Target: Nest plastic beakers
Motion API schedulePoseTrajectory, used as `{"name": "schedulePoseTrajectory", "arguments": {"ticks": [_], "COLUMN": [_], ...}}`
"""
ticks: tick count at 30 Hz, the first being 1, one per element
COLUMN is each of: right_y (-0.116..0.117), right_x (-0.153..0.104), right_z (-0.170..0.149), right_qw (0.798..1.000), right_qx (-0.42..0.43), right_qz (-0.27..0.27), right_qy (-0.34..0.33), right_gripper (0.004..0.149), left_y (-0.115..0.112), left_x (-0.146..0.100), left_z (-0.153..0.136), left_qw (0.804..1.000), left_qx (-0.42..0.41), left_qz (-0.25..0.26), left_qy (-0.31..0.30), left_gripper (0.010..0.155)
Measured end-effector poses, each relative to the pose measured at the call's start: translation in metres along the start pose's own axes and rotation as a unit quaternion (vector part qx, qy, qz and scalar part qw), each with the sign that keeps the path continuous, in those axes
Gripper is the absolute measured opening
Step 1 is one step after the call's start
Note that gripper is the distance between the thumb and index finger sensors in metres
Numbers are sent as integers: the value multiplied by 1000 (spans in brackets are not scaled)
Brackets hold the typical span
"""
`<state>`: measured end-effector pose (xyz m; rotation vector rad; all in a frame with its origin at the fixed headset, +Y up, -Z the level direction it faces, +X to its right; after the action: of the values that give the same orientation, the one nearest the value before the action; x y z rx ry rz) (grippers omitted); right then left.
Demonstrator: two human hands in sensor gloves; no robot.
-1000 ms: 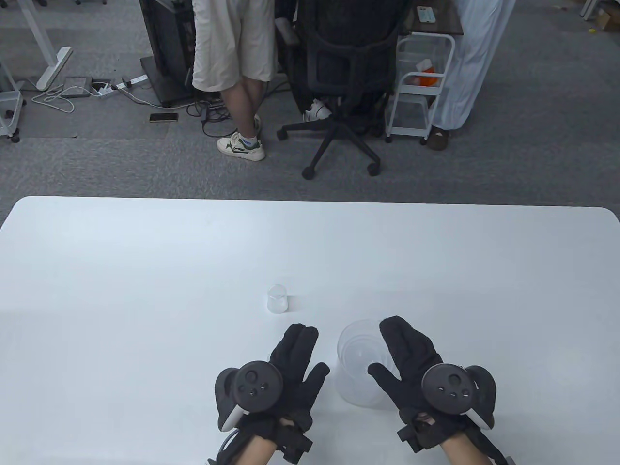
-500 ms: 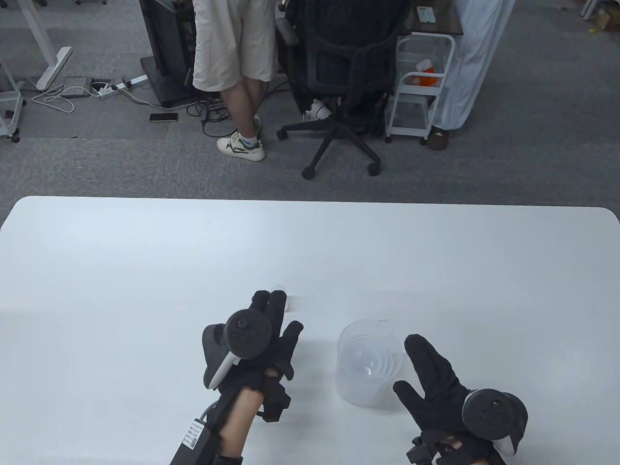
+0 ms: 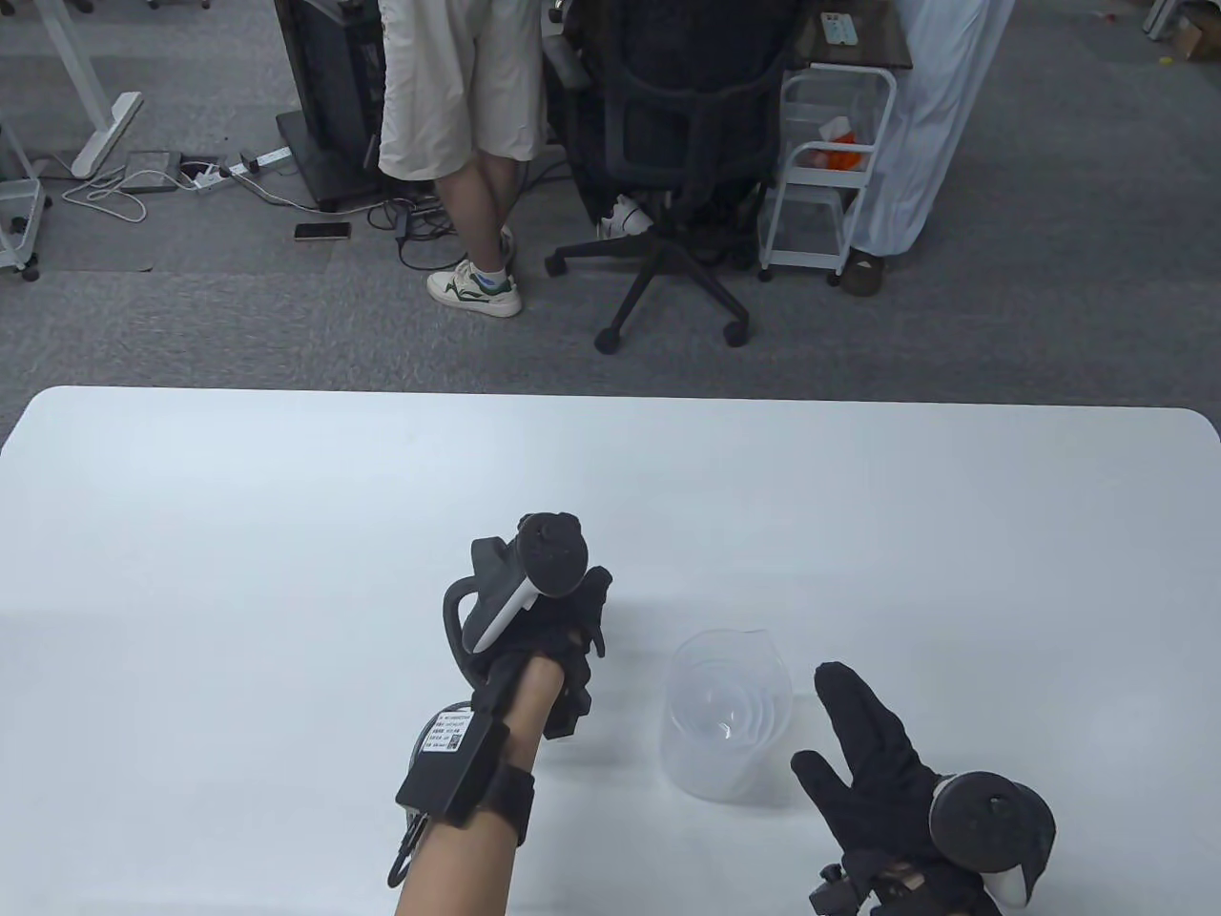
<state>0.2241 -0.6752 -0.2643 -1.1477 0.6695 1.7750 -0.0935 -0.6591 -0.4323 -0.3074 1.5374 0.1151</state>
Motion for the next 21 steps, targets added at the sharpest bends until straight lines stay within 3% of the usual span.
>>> {"name": "schedulePoseTrajectory", "arguments": {"ticks": [11, 21], "right_y": [0, 0], "right_x": [0, 0], "right_z": [0, 1], "right_qw": [1000, 1000], "right_qx": [-4, -9], "right_qz": [2, 5], "right_qy": [-2, -6], "right_gripper": [76, 76], "left_y": [-37, -74], "left_x": [52, 71], "left_z": [-12, -32], "left_qw": [995, 987], "left_qx": [48, 66], "left_qz": [-68, -114], "left_qy": [58, 90], "left_gripper": [70, 68]}}
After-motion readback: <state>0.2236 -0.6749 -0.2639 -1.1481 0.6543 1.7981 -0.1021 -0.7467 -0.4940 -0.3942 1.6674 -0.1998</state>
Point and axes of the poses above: the tracker on the back of each hand, its own z axis roughly to the thumb side, its own x axis roughly from the wrist to the fingertips, y = z × x, the point moved 3 cm from there along x, roughly from the wrist to the fingertips, and after that the axes turned 8 degrees about x, right-handed, at the moved point
